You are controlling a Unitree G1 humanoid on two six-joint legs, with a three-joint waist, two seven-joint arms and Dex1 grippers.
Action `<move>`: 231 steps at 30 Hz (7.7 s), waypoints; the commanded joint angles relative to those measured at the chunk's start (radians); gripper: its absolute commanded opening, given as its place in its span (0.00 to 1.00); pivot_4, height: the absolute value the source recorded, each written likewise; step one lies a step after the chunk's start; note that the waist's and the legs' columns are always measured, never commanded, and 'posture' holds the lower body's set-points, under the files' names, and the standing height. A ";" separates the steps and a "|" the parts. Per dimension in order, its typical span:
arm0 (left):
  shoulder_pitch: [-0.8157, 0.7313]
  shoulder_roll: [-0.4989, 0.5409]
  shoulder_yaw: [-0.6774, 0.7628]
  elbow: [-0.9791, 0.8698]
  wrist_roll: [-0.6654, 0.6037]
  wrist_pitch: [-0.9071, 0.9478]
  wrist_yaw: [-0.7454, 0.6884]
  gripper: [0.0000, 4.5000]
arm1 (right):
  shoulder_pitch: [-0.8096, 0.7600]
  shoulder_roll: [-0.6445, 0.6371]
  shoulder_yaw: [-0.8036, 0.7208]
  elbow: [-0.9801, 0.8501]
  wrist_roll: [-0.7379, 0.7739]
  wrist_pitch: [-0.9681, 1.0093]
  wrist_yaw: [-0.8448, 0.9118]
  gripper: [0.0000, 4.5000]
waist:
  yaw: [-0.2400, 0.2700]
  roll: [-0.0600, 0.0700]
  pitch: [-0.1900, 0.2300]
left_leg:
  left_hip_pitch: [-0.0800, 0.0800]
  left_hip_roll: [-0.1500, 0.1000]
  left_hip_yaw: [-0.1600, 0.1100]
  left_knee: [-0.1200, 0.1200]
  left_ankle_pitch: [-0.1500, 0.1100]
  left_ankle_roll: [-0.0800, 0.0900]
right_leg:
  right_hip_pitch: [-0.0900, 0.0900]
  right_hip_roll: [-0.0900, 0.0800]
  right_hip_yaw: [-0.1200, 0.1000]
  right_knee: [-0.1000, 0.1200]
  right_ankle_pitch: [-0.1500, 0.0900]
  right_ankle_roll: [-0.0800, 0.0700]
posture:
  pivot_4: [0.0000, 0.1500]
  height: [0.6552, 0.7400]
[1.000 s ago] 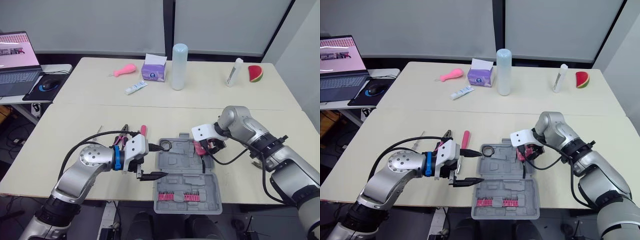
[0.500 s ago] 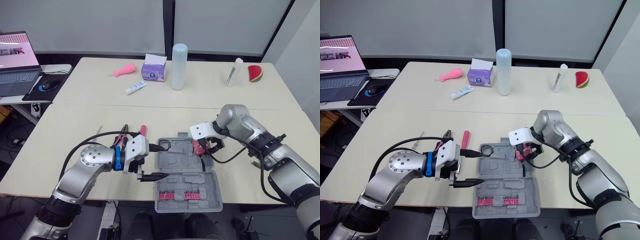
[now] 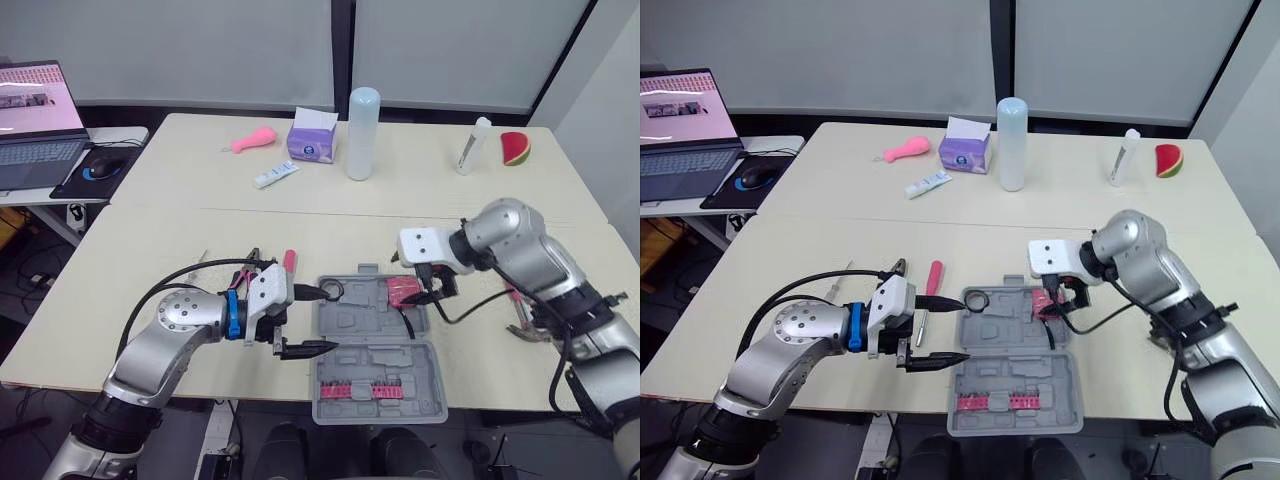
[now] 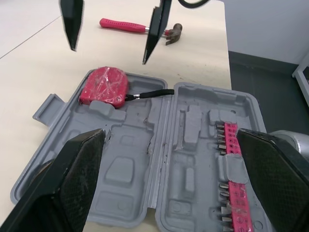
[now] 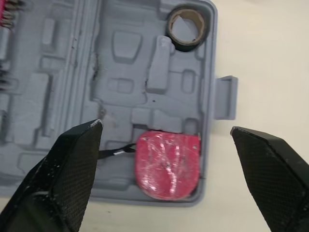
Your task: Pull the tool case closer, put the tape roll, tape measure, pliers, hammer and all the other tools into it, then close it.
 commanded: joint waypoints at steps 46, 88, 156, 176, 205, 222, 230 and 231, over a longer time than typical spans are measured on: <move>-0.050 0.016 0.037 -0.034 -0.040 0.041 -0.007 1.00 | -0.052 0.085 0.065 0.576 -0.040 -0.274 -0.088 0.23 | 0.000 0.000 0.000 | 0.001 0.000 0.001 0.000 0.002 -0.003 | 0.001 0.000 0.000 0.000 0.000 0.000 | 1.00 0.53; -0.029 0.009 0.105 0.021 -0.039 -0.013 0.012 1.00 | -0.063 0.128 -0.067 0.455 0.053 -0.339 -0.092 0.23 | -0.003 0.000 0.003 | 0.007 0.001 0.001 -0.001 0.001 -0.002 | 0.006 0.001 0.001 -0.002 0.000 0.000 | 1.00 0.53; 0.499 -0.074 0.674 0.172 -0.156 0.005 0.456 1.00 | 1.167 -0.095 -0.843 -0.715 0.578 -0.055 -0.585 0.99 | -0.002 -0.001 0.002 | 0.009 0.000 0.002 -0.006 -0.001 0.000 | 0.009 0.002 0.003 -0.005 0.000 0.000 | 1.00 0.53; 0.089 -0.186 0.415 0.008 -0.093 0.472 0.909 1.00 | 0.637 -0.293 -0.541 -0.724 0.806 0.296 -0.514 0.99 | 0.024 -0.005 0.000 | 0.001 -0.001 -0.005 -0.003 -0.001 0.001 | 0.010 0.002 0.000 -0.013 0.000 0.000 | 1.00 0.53; -0.195 -0.277 0.182 0.449 0.173 0.557 0.891 0.67 | 0.595 -0.295 -0.518 -0.749 0.815 0.323 -0.537 1.00 | 0.028 -0.001 -0.002 | 0.002 -0.001 -0.004 -0.002 0.002 -0.003 | 0.011 0.002 0.000 -0.011 0.000 0.000 | 1.00 0.53; -0.148 0.080 0.088 0.197 0.214 0.221 0.421 0.56 | 0.683 -0.287 -0.606 -0.783 0.792 0.298 -0.579 1.00 | 0.034 -0.006 0.002 | -0.001 -0.001 -0.004 -0.002 0.002 -0.003 | 0.009 0.002 0.000 -0.012 0.000 0.000 | 1.00 0.53; -0.369 0.079 -0.138 0.181 0.215 0.089 0.046 0.56 | 0.833 -0.308 -0.726 -0.867 0.795 0.329 -0.588 1.00 | 0.053 -0.006 0.002 | -0.002 -0.003 -0.003 -0.002 0.002 -0.003 | 0.009 0.004 0.000 -0.014 0.000 0.000 | 1.00 0.53; -0.393 0.073 -0.176 0.191 0.230 0.067 0.003 0.56 | 0.859 -0.318 -0.743 -0.888 0.792 0.334 -0.581 1.00 | 0.053 -0.006 0.002 | -0.002 -0.003 -0.002 -0.002 0.002 -0.003 | 0.009 0.004 0.000 -0.014 0.000 0.000 | 1.00 0.53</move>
